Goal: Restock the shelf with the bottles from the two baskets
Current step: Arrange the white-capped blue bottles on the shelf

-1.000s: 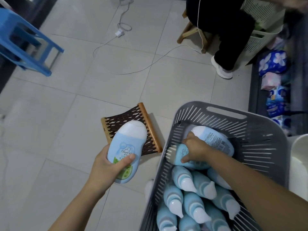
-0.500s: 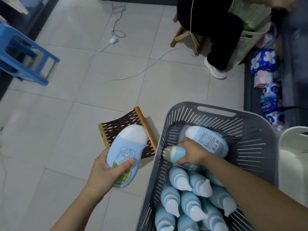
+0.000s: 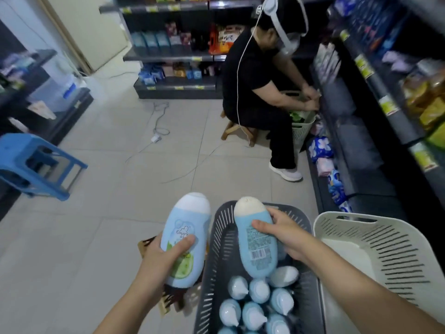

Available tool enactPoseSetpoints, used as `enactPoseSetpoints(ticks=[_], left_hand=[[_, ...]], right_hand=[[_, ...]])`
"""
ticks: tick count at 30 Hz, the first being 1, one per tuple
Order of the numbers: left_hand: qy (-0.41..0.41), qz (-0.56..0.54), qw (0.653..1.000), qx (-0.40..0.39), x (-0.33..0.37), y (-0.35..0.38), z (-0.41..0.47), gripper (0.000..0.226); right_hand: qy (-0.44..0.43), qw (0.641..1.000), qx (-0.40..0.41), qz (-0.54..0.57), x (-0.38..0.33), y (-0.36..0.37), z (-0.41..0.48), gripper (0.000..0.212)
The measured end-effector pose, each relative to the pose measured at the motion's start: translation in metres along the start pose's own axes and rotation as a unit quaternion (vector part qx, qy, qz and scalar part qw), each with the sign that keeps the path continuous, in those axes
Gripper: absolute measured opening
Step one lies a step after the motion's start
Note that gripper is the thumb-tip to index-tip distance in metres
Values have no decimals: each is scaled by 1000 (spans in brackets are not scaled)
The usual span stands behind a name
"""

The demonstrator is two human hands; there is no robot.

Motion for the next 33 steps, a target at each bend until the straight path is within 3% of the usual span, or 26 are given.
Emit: enactPoseSetpoints(ticks=[2,5,8,11,13,15,18,22,24,28,31,33], left_hand=[[-31,-36,998,-34,10,21,-11,83],[-79,-85,989,-90,19,51,-29,58],[-141,-127,970,-152,24,78,-54,44],[-183,-135,952,-203,33,94,-79,61],[-203,-135,937,-250,40,102,-100,71],[-224,-130,920,-295,45,108,-124,63],[-236,-123,900,-345,47,115,-155,49],[-253,-80,857,-441,41,123,-206,38],[-263,-59,835,-479,34,129,-232,36],[-287,-27,793,-537,12,150,-283,43],[-300,18,757,-580,-12,167,-338,72],[-319,29,729,-605,-29,178,-377,76]], right_hand=[[-25,995,-4,99,-26,1,-22,39],[-55,967,8,250,-50,5,-49,71],[-65,947,49,309,-67,13,-85,59],[-73,930,97,346,-69,21,-117,57],[-92,923,134,349,-73,30,-140,81],[-92,916,169,352,-69,44,-163,100],[-116,912,165,356,-69,73,-204,76],[-165,896,230,341,-57,80,-268,75],[-180,885,274,331,-50,78,-303,62],[-198,858,366,302,-33,65,-384,65],[-205,831,435,280,-7,59,-458,59],[-204,805,481,281,14,60,-508,55]])
Point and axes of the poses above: each hand's wrist, its own z-axis towards the middle knuckle, its own y-axis out of the palm, x = y × z, the point moved 10 cm from there along z, towards the middle knuckle, and after that the axes turned 10 degrees about -z, right-handed, at the moved point
